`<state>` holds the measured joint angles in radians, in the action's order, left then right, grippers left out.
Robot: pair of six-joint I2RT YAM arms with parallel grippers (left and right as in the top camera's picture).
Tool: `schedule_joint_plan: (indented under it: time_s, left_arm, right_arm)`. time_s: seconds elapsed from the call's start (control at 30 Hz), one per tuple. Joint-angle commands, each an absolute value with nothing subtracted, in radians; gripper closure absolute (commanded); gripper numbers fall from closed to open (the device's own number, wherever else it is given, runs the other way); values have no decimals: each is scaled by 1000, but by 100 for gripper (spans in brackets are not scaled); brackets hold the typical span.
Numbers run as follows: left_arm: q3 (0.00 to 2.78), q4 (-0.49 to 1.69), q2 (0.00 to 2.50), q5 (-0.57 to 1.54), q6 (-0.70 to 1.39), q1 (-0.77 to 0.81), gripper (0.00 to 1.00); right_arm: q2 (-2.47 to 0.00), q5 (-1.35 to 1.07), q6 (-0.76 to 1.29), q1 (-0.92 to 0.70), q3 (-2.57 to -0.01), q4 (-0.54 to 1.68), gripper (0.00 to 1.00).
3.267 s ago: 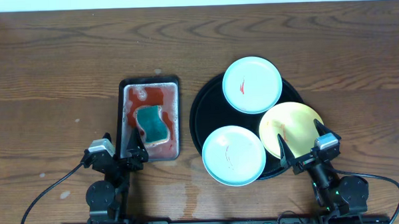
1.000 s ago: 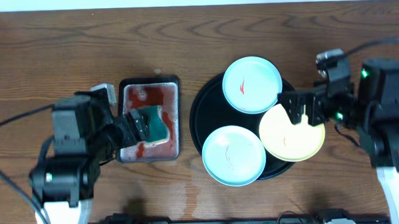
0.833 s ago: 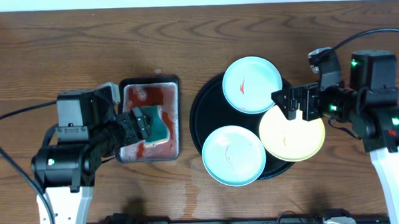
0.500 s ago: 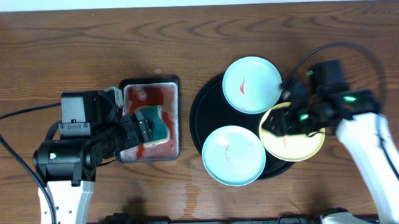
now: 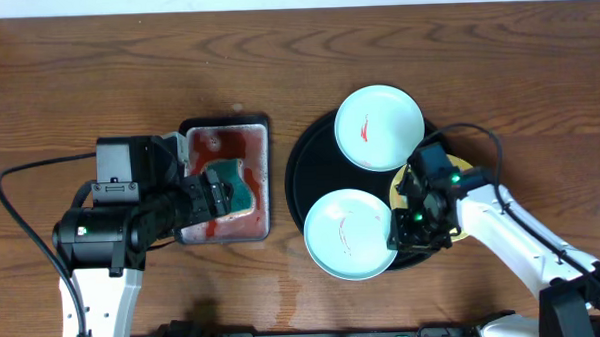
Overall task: Clean dirty plates on tray and stack at the side
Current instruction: 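Reach left gripper to green sponge and right gripper to lower green plate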
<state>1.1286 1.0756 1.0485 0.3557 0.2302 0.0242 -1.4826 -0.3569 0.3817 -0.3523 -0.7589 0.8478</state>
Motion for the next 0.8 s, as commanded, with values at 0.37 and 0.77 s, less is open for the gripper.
schedule_joint_plan:
  time_s: [0.37, 0.77]
  left_arm:
    - [1150, 1061, 1052, 339, 210, 28, 17]
    - [1142, 1056, 1078, 339, 210, 28, 17]
  right_arm:
    - [-1478, -231, 447, -372, -728, 682, 99]
    - [-1478, -53, 219, -372, -860, 529, 99]
